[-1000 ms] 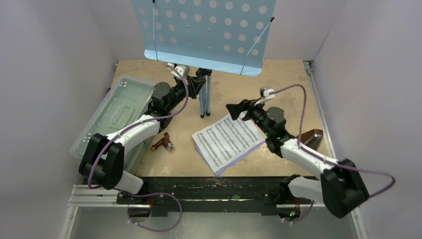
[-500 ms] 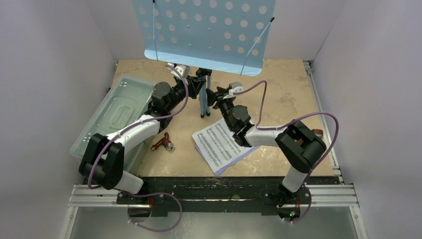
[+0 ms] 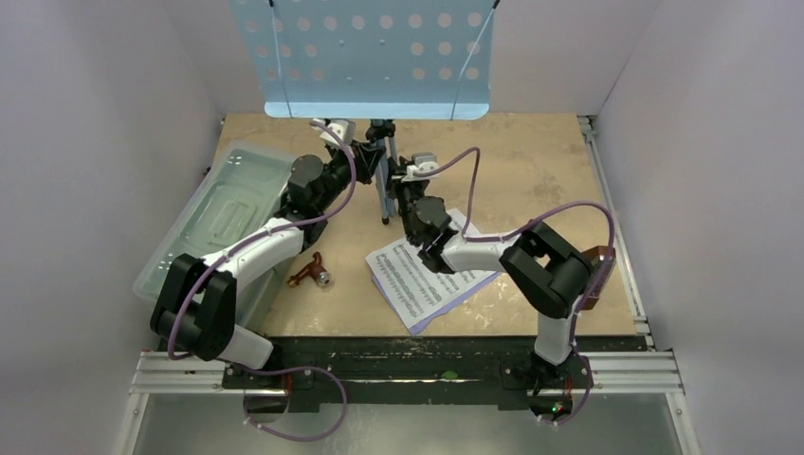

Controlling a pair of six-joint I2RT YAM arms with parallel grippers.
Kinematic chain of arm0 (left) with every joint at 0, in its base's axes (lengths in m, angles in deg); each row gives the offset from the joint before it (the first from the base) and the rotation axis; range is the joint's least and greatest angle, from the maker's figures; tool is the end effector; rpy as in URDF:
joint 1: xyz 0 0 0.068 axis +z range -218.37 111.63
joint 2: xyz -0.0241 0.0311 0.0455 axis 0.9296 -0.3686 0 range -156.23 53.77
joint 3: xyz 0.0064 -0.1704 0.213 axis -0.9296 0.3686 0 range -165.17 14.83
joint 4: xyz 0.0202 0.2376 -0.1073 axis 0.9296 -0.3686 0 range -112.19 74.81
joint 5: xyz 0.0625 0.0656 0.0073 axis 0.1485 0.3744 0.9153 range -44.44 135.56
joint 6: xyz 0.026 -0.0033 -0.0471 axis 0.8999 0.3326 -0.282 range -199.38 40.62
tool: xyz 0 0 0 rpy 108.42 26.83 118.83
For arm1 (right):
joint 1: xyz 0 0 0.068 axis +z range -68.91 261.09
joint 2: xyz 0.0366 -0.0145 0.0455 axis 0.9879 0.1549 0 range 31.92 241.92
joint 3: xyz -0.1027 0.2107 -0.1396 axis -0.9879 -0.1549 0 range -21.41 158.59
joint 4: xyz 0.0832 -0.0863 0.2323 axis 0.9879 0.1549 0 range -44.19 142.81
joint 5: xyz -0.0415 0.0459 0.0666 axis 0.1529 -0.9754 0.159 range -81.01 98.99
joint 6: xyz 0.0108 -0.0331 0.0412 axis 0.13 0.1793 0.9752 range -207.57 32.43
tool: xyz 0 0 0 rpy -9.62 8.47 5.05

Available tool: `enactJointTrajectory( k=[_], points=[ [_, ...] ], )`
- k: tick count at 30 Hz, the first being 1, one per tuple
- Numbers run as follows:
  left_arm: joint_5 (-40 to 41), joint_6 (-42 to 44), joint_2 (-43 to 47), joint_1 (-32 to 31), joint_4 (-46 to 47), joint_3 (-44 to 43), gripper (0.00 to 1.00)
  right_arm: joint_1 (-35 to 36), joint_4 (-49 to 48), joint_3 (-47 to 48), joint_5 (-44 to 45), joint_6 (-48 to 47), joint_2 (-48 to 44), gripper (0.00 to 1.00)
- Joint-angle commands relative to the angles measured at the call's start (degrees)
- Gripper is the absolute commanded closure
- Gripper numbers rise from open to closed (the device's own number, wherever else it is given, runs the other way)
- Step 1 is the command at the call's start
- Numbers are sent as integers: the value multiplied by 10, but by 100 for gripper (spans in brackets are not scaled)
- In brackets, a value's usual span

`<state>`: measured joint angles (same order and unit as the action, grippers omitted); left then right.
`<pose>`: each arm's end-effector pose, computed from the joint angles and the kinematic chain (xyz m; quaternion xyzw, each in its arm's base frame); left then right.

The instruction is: Set up the instrument practice props

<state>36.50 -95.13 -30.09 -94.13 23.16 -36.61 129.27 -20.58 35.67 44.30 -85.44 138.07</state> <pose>0.3032 -0.1525 0.3067 0.1166 0.6598 -0.3118 0.6737 0.2804 0.2826 0.2521 0.0041 0.6152 0.1636 0.7712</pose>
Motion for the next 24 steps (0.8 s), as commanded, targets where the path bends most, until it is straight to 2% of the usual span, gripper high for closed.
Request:
enactJointTrajectory(
  k=[1,5,9,13,16,18,21,24],
  points=[
    [-37,-27,27,-9,1,-15,100,-4,-98,29,199,-135,47,69],
    [-38,-24,35,-10,-1,-15,100,-2,-208,41,213,-215,94,62],
    [-27,-14,44,-11,-5,-12,100,-2,-182,62,190,-220,111,63],
    [-20,-7,47,-19,-11,-11,100,-4,-153,62,160,-220,110,69],
    [-8,1,48,-29,-25,-14,100,-17,-183,49,157,-260,119,83],
    [-1,14,56,-33,-48,-16,100,-36,-226,35,156,-286,125,98],
    [42,57,84,-43,-97,-7,100,-69,-275,14,121,-320,125,100],
    [66,79,112,-43,-161,-16,100,-104,-272,-7,56,-321,116,100]
  ],
)
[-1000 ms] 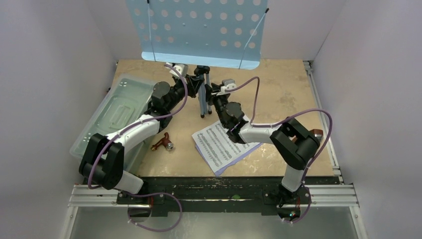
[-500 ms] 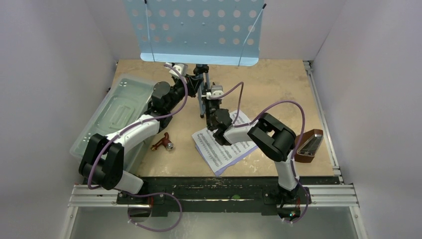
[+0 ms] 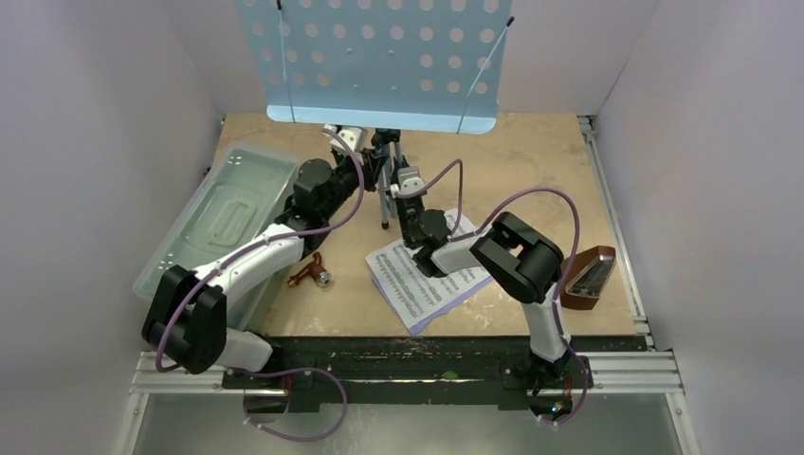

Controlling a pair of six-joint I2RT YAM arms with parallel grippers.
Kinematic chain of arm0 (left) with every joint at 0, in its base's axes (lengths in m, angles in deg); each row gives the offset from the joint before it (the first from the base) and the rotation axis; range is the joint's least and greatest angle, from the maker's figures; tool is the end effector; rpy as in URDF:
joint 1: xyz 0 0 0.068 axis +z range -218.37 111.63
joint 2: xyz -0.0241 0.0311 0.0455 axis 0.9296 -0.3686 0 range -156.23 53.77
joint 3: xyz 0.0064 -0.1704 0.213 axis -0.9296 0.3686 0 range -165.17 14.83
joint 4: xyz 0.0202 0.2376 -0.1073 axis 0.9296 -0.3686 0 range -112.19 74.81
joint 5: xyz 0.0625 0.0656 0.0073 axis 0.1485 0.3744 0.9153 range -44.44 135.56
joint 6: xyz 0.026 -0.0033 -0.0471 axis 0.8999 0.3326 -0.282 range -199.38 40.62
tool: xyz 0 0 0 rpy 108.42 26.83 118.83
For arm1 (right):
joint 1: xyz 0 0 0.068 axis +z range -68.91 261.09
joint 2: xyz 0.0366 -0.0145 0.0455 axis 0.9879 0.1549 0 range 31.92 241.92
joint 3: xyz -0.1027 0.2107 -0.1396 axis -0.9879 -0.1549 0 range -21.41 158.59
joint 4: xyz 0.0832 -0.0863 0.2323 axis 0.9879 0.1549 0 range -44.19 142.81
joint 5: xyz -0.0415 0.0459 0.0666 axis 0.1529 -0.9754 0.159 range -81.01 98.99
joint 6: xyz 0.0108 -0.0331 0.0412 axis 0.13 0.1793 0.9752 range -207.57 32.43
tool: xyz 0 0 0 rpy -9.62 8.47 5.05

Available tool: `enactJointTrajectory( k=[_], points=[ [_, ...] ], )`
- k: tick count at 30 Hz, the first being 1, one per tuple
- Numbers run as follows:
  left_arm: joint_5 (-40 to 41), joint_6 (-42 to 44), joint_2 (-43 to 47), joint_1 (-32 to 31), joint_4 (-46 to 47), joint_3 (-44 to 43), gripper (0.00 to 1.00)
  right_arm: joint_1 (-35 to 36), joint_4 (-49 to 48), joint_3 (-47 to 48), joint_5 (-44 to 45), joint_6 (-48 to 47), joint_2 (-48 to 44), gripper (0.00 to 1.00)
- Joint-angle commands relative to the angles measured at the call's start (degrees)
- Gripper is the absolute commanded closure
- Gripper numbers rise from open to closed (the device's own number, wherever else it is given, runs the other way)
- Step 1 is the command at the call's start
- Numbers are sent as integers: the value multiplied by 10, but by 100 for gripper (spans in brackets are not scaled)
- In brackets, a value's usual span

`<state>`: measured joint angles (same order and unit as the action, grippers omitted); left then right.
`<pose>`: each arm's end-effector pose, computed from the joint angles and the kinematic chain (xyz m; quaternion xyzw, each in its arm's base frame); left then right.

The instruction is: Set up the instrument practice props

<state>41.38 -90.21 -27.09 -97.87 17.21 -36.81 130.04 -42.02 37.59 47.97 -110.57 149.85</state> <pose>0.2864 -0.1650 0.3131 0.1375 0.6733 -0.2738 0.6729 0.2864 0.2948 0.2171 -0.0489 0.5565 0.0171 0.8292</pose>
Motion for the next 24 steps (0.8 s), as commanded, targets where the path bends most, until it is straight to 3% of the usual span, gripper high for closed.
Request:
enactJointTrajectory(
  k=[1,5,13,17,24],
  points=[
    [25,37,91,-6,-119,-15,100,-120,-62,-32,8,-74,-4,100],
    [39,63,104,-6,-178,-30,100,-150,-66,-59,-31,-84,-24,100],
    [-22,71,69,-6,-228,-59,100,-181,-88,-105,-57,-131,-16,100],
    [0,76,76,-7,-204,-38,100,-193,-83,-148,-92,-137,-31,100],
    [37,80,46,-38,-200,-39,100,-221,55,-175,-154,-117,-93,100]
  ],
)
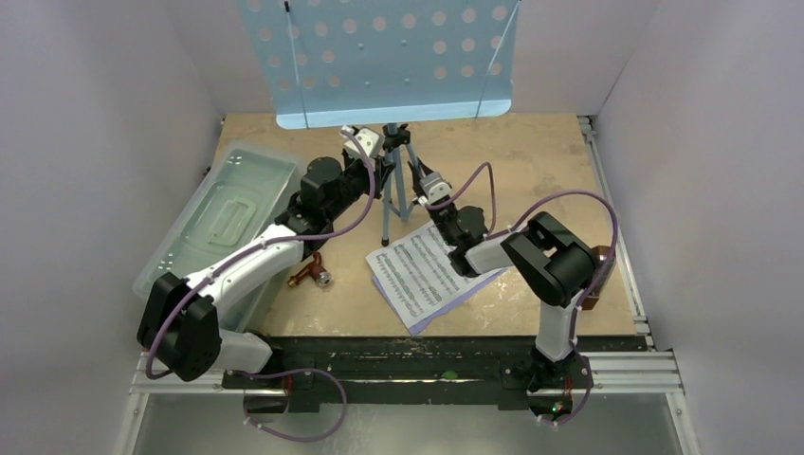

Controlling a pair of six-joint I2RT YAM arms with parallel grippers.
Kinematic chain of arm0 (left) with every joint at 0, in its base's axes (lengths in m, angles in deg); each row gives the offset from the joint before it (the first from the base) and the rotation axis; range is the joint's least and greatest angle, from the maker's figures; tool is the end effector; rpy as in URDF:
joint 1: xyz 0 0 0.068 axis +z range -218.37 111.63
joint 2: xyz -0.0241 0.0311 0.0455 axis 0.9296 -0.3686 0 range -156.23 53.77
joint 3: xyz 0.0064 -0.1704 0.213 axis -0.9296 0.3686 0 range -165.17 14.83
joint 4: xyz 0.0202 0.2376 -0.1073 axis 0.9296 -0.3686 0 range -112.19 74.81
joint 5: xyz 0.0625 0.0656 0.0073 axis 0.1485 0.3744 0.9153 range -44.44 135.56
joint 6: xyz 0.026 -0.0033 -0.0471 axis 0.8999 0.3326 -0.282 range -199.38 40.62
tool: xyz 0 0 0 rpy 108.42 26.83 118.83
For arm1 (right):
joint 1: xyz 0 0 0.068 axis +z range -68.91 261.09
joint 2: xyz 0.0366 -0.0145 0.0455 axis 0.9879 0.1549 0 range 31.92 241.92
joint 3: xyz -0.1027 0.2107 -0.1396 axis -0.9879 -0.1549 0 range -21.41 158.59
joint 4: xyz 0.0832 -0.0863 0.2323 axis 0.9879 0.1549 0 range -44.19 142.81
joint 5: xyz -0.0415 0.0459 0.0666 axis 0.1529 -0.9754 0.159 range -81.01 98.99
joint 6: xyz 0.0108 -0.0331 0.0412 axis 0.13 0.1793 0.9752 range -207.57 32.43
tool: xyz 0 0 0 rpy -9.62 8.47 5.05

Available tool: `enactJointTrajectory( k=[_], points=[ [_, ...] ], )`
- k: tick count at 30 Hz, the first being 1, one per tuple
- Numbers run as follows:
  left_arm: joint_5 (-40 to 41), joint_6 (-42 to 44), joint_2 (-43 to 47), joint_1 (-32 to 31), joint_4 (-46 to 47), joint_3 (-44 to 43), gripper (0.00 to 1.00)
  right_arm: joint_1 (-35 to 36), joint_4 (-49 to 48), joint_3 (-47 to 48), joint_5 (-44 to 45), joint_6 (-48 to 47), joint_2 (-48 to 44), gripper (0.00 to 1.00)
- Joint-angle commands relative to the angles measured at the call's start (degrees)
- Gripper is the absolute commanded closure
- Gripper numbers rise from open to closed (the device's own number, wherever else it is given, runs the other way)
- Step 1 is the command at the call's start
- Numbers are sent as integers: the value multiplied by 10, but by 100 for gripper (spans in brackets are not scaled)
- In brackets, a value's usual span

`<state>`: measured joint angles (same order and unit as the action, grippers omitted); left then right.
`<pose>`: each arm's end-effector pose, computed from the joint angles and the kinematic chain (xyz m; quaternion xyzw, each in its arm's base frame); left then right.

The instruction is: Set up the instrument practice props

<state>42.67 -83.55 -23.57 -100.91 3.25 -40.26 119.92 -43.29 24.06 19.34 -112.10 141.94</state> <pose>0.2696 -0.1741 0.3267 0.1956 0.7035 -0.2325 0.6425 0.2914 0.2264 0.2115 -0.2181 0.4980 0.0559 0.8374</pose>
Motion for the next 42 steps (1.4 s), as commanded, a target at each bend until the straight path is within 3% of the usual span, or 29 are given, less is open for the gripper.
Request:
enactJointTrajectory(
  k=[1,9,16,24,32,42],
  points=[
    [27,9,9,-13,-51,4,100,-123,89,-46,122,-95,-25,100],
    [27,-21,-40,-43,-3,36,100,-124,249,-42,64,-50,-70,99],
    [43,7,-73,-42,-5,15,100,-124,290,-9,92,-41,-56,92],
    [32,26,-72,-42,-18,4,100,-121,361,7,92,10,-108,58],
    [4,12,-70,-42,-11,8,100,-120,397,-13,-16,200,-195,44],
    [22,18,-63,-42,-21,6,100,-103,383,23,-62,272,-205,37]
  ],
)
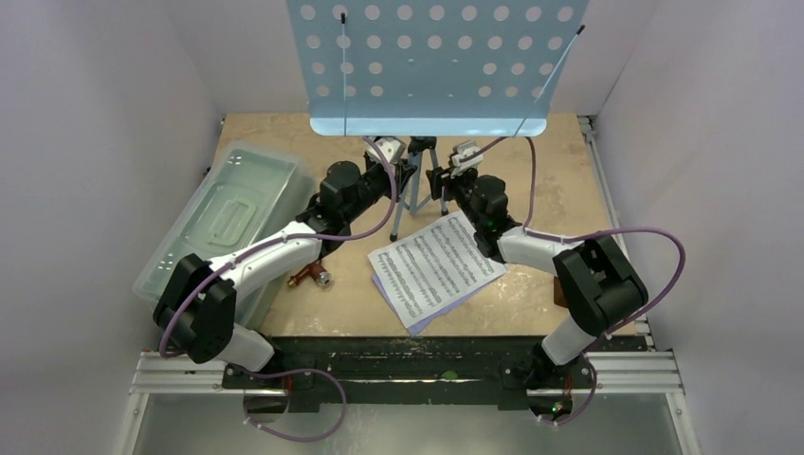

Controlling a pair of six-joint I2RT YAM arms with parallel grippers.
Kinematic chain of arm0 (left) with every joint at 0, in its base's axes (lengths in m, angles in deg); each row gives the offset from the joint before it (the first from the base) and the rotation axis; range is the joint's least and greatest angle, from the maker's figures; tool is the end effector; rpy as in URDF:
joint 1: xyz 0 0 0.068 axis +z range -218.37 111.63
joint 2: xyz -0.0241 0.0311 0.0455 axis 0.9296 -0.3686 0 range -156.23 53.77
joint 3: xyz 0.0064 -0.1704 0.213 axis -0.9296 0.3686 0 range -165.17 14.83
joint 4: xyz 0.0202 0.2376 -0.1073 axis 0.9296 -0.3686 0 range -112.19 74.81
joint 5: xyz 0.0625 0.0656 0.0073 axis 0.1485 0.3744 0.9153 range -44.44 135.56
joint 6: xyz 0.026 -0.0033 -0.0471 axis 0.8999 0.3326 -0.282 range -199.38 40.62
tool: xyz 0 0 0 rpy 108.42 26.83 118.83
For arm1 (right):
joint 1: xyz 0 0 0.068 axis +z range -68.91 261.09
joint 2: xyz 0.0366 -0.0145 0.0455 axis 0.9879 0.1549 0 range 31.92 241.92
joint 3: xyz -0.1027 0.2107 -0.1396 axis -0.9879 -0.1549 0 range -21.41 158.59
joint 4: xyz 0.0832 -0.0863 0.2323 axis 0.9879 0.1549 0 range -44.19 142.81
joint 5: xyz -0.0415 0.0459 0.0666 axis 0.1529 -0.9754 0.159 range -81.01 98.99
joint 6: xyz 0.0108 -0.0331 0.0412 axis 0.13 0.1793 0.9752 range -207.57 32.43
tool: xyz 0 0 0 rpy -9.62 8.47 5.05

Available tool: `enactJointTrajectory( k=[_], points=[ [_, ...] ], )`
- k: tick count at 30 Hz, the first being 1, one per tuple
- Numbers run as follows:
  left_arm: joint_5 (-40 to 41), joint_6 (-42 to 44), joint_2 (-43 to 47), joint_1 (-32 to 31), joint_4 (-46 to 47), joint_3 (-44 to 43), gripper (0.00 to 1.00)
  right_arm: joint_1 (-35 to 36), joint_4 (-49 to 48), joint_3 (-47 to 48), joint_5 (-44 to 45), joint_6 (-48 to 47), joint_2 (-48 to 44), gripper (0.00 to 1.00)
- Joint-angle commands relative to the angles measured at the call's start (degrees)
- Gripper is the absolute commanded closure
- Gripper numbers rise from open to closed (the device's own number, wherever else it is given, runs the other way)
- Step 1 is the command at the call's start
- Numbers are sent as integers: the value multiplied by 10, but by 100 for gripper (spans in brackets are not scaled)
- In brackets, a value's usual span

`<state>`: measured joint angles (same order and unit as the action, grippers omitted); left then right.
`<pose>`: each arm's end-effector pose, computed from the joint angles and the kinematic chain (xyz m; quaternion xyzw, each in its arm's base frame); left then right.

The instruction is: Set up the instrument practice props

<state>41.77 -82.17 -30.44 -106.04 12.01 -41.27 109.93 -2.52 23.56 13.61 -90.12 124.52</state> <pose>0.2735 -0.2141 0.3120 0.2356 0.6726 -0.2645 0.6497 0.3087 0.1667 0.2381 -0.1623 0.6837 0.1341 0.6987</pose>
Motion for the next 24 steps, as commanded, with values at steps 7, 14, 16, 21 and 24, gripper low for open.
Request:
enactJointTrajectory(
  k=[7,14,16,21,24],
  points=[
    [26,3,-2,11,-117,9,100,-3,17,-1,-52,137,-97,27],
    [7,8,3,10,-123,5,100,-4,-10,43,-61,87,-51,26],
    [-4,13,4,11,-126,4,100,-1,-12,67,-66,54,-28,29],
    [-10,23,4,10,-140,-4,100,20,-48,101,-13,-41,16,48],
    [19,15,1,10,-147,-6,97,24,-70,95,-7,-49,17,88]
  ],
)
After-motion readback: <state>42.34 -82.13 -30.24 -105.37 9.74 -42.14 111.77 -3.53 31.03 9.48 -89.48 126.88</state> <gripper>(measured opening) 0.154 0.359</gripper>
